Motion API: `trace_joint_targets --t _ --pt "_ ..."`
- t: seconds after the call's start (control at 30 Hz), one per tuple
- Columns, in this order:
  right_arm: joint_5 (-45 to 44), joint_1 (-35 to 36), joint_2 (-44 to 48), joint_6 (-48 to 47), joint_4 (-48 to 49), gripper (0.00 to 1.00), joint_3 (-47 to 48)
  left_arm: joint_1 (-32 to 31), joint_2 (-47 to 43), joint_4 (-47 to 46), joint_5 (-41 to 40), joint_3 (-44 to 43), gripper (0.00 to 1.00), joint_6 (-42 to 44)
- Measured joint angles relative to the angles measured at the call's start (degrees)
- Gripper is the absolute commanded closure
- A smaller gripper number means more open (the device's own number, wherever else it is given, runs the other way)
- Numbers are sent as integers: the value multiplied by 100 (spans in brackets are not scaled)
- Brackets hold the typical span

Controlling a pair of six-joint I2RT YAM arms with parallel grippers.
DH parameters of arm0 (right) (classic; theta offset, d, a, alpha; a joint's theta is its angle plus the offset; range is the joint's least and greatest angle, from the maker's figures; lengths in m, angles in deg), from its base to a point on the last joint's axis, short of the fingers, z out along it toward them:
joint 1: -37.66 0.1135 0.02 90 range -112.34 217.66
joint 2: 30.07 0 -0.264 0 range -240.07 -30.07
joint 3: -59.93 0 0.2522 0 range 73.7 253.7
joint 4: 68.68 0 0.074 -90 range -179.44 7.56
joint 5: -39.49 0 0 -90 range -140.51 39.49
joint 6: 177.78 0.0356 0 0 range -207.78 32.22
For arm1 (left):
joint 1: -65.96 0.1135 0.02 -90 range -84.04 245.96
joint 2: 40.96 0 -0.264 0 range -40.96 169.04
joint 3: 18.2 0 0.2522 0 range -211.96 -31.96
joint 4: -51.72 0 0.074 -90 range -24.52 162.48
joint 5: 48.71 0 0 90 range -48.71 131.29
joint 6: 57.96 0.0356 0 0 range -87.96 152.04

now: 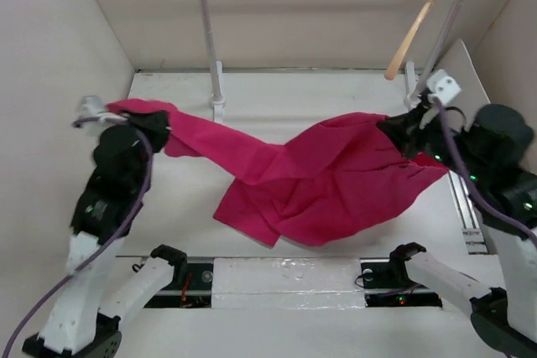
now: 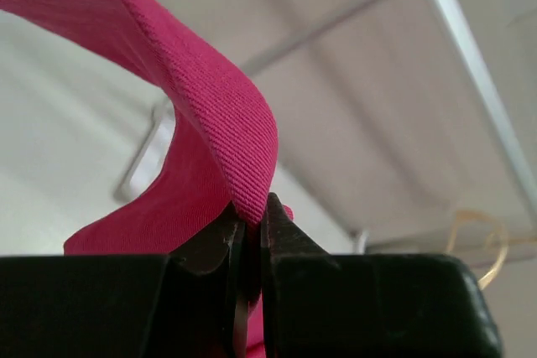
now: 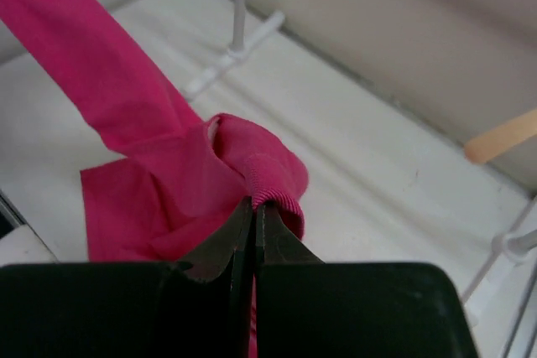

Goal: Place the trousers on the hanger
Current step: Flatten out the trousers at the center of the board.

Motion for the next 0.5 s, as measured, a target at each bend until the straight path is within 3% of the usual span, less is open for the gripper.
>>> trace_joint_targets --t 0.13,0.27,0.37,0.5 --pt "107 101 24 -157 -850 100 1834 11 -380 684 -949 -1276 100 177" --pt "-46 328 144 -212 -1187 100 2975 13 -382 1401 -1576 -1812 100 343" --pt "-564 737 363 -129 -1305 100 2811 15 -173 1926 -1836 -1908 100 516" --pt "-1954 1263 455 68 -1333 100 1631 13 485 2074 -1985 -1788 100 874"
